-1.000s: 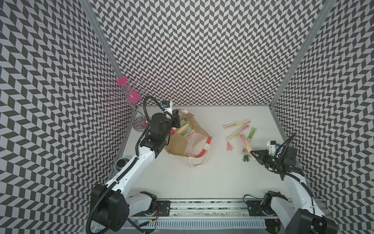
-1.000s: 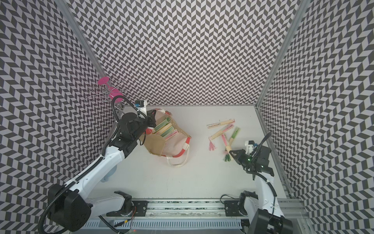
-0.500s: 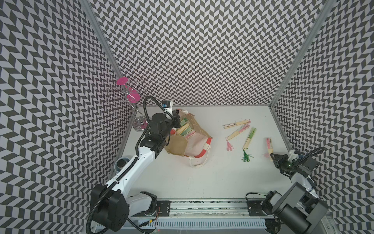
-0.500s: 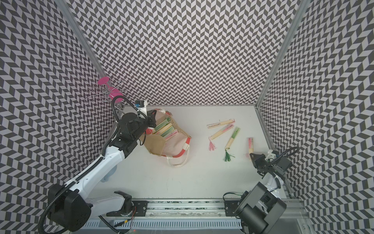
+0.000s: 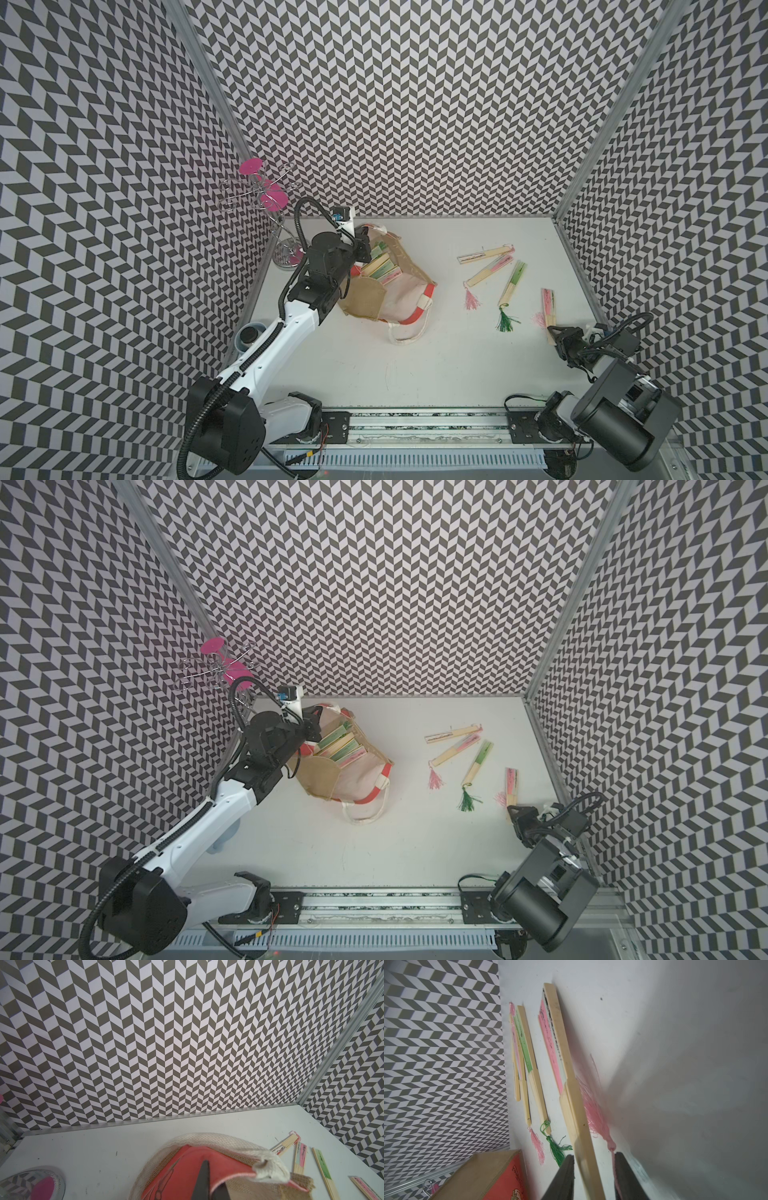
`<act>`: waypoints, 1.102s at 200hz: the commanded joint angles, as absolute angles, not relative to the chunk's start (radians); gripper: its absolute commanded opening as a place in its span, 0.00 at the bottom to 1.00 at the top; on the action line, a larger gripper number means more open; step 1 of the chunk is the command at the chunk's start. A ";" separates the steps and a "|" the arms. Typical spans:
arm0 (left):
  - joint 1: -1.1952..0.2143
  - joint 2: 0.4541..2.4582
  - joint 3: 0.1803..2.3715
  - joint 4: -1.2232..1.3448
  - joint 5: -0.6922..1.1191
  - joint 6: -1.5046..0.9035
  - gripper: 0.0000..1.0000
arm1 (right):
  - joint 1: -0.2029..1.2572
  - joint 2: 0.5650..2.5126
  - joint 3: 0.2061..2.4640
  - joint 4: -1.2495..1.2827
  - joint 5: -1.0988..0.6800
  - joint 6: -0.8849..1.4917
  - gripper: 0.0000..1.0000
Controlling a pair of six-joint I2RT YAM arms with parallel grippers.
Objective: Take out the folding fans from the tote bags
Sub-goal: Place the folding fan at the center of the board.
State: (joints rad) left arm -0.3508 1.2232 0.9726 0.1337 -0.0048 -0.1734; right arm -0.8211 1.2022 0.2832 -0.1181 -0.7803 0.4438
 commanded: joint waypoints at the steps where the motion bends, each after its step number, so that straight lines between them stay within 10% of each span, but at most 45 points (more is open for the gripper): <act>1: -0.344 1.207 0.977 0.214 0.000 -0.183 0.00 | -0.824 1.205 0.293 -0.128 -0.738 0.431 0.40; 79: -0.344 1.209 0.979 0.212 -0.002 -0.175 0.00 | -0.821 0.977 0.445 -0.389 -0.632 0.402 0.69; 89: -0.344 1.209 0.981 0.210 -0.001 -0.177 0.00 | -0.820 0.948 0.473 -0.419 -0.639 0.404 1.00; 220: -0.344 1.224 0.967 0.232 0.023 -0.205 0.00 | -0.218 0.868 0.729 -0.384 -0.508 0.476 1.00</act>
